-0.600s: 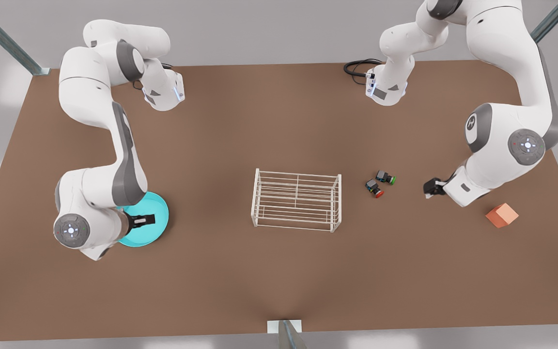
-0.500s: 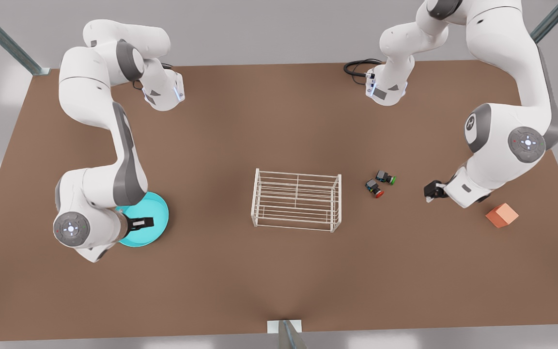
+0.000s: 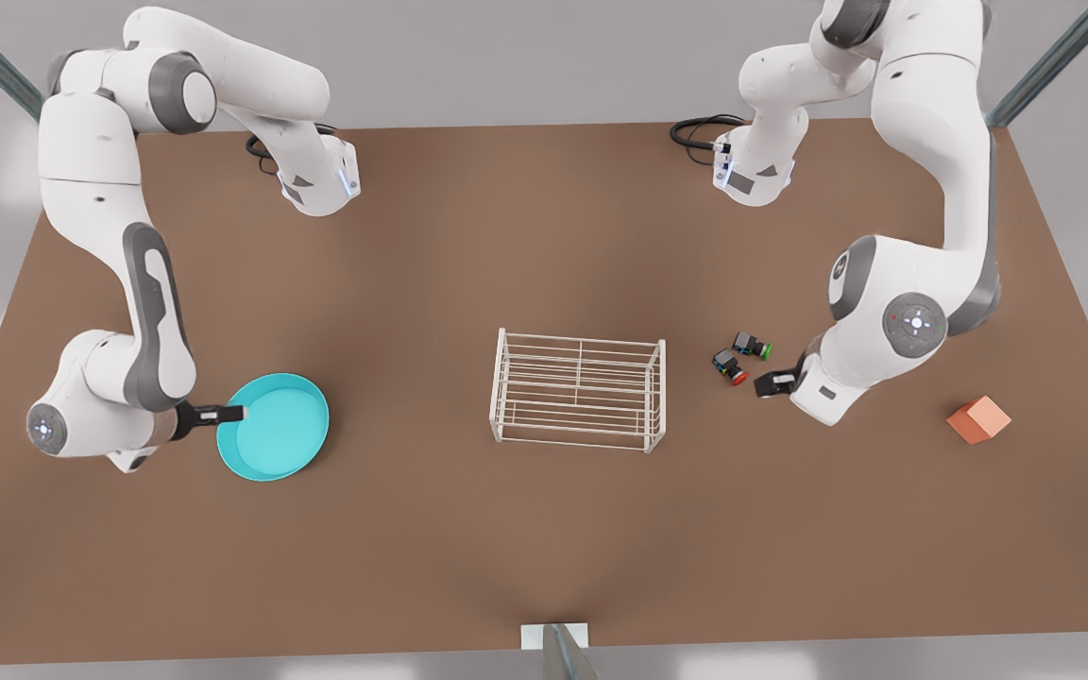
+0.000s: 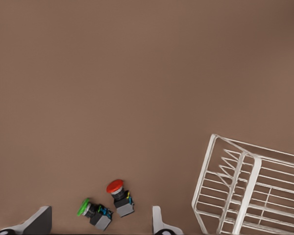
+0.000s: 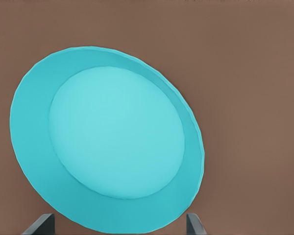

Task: Place the plate on the shelf with right arm and place the red button switch in the plate with left arm

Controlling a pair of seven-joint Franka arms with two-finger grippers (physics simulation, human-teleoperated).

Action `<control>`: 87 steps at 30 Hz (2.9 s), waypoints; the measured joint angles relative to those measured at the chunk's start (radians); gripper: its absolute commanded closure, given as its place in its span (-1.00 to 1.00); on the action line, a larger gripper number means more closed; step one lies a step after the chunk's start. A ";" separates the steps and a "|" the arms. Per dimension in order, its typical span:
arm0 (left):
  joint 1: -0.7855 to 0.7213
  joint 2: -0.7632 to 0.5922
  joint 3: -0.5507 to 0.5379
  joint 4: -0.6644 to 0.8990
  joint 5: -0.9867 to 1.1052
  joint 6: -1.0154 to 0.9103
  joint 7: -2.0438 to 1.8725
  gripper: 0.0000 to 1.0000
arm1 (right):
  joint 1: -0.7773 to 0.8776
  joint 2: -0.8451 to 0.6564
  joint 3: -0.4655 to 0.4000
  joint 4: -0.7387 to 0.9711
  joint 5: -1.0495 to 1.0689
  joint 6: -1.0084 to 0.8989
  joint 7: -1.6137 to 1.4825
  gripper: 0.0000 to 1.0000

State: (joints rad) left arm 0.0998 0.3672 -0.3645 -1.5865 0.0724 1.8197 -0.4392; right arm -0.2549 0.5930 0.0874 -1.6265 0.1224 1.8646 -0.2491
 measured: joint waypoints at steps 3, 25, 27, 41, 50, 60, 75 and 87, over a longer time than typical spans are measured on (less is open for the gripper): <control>-0.013 0.006 0.001 -0.057 -0.037 0.027 -0.103 -1.00 | -0.038 0.042 -0.001 0.000 0.035 0.038 -0.045 -1.00; 0.065 0.015 0.009 -0.453 -0.113 0.444 -0.572 -1.00 | -0.056 0.154 0.000 0.019 0.080 0.231 -0.259 0.57; 0.065 0.017 0.009 -0.456 -0.111 0.453 -0.579 -1.00 | -0.056 0.154 0.000 0.022 0.084 0.232 -0.274 0.64; 0.065 0.031 0.010 -0.539 -0.036 0.552 -0.582 -1.00 | -0.048 -0.019 0.068 0.100 0.086 0.046 -0.312 0.71; 0.062 -0.001 0.008 -0.599 -0.018 0.589 -0.576 -1.00 | 0.093 -0.069 0.228 0.246 0.063 -0.124 -0.179 0.71; 0.017 -0.025 0.001 -0.649 -0.014 0.590 -0.587 -1.00 | 0.461 0.012 0.241 0.376 0.055 -0.106 0.134 0.71; 0.012 0.039 0.003 -0.649 0.015 0.651 -0.593 -1.00 | 0.639 0.141 0.236 0.377 0.055 0.200 0.489 -0.87; 0.014 0.067 0.006 -0.657 0.048 0.695 -0.596 -0.91 | 0.391 -0.191 0.226 0.370 0.006 -0.079 0.661 -1.00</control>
State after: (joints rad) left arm 0.1134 0.4345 -0.3588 -2.2430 0.1205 2.5148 -1.0347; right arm 0.1365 0.4016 0.3133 -1.2563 0.1283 1.7858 0.4116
